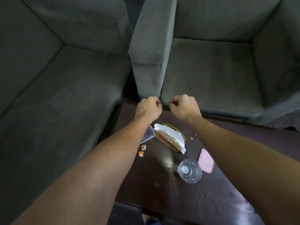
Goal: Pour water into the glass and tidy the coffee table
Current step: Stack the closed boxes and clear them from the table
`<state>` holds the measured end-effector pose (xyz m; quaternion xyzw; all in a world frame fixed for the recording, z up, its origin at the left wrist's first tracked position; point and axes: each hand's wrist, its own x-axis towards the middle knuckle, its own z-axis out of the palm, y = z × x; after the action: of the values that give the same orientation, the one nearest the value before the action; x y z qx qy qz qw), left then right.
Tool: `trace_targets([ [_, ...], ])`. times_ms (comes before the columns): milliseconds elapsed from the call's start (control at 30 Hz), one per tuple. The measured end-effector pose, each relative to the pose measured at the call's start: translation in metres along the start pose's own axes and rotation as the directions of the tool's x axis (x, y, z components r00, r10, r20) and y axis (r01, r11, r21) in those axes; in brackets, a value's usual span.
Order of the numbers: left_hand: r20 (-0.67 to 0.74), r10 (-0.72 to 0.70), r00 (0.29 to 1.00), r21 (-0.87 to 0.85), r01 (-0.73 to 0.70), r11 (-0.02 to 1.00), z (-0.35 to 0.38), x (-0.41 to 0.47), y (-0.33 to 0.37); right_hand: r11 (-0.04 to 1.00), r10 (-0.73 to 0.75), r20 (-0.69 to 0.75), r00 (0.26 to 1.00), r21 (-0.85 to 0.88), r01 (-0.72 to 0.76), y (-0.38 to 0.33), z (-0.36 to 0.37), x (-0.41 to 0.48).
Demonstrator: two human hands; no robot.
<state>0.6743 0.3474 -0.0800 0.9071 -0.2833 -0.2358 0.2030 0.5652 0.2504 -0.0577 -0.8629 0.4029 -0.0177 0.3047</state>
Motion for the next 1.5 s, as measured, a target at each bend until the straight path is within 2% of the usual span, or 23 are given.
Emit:
trace_targets([
  [233,0.098,-0.125,0.987,0.064,0.120,0.991,0.027,-0.004,-0.092,0.990,-0.003,0.159,0.987,-0.141,0.026,-0.015,0.060,-0.003],
  [367,0.108,-0.146,0.983,0.109,0.134,0.985,0.056,-0.005,-0.117,0.976,-0.029,0.172,0.985,-0.208,0.065,-0.015,0.090,-0.009],
  [567,0.098,-0.133,0.986,0.167,0.116,0.979,0.080,-0.007,-0.132,0.976,-0.070,0.139,0.988,-0.196,0.097,-0.006,0.115,-0.009],
  [800,-0.059,-0.234,0.970,-0.022,0.233,0.972,0.060,-0.022,-0.148,0.976,-0.124,0.100,0.987,-0.166,0.139,-0.011,0.117,-0.022],
  [900,-0.106,-0.327,0.939,-0.123,0.314,0.941,0.048,-0.043,-0.158,0.978,-0.090,0.140,0.986,-0.177,0.114,-0.019,0.116,-0.032],
  [1100,-0.089,-0.436,0.895,-0.254,0.403,0.879,0.056,-0.102,-0.176,0.972,-0.037,0.304,0.952,-0.211,0.105,-0.028,0.135,-0.057],
  [1267,-0.103,-0.493,0.864,-0.304,0.444,0.842,0.081,-0.128,-0.194,0.952,0.006,0.301,0.954,-0.293,0.087,-0.015,0.171,-0.075],
  [1367,-0.091,-0.504,0.859,-0.340,0.449,0.826,0.097,-0.134,-0.204,0.914,-0.038,0.303,0.952,-0.375,0.156,-0.008,0.187,-0.074],
  [1500,-0.071,-0.443,0.894,-0.329,0.398,0.856,0.108,-0.137,-0.208,0.852,-0.088,0.350,0.933,-0.459,0.252,-0.003,0.199,-0.067],
])
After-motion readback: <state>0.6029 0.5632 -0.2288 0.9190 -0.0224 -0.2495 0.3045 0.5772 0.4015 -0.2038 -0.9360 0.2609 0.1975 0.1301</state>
